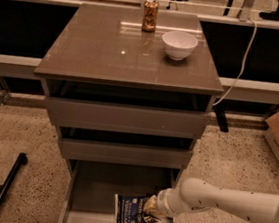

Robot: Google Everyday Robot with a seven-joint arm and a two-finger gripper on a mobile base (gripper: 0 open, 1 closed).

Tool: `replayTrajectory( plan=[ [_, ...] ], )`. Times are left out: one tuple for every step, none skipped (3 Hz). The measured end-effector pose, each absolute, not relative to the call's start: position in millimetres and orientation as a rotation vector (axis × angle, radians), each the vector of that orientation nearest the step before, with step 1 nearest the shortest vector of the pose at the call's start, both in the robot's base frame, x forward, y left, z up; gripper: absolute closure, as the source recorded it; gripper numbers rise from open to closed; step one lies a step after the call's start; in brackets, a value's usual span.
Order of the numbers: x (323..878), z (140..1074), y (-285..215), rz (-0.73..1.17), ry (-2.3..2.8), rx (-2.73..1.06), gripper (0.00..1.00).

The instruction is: Pick blue chip bag from bottom drawer and place on counter

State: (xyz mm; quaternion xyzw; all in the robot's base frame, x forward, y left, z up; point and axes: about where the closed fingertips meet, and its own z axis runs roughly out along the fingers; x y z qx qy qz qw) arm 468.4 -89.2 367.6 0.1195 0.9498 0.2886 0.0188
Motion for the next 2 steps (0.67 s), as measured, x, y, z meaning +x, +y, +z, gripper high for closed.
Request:
replayTrajectory(
  plan=[
    [449, 437, -97, 0.876, 2.902, 0.227, 1.0],
    [452, 513, -103, 0.794, 2.818, 0.099, 1.0]
  ],
)
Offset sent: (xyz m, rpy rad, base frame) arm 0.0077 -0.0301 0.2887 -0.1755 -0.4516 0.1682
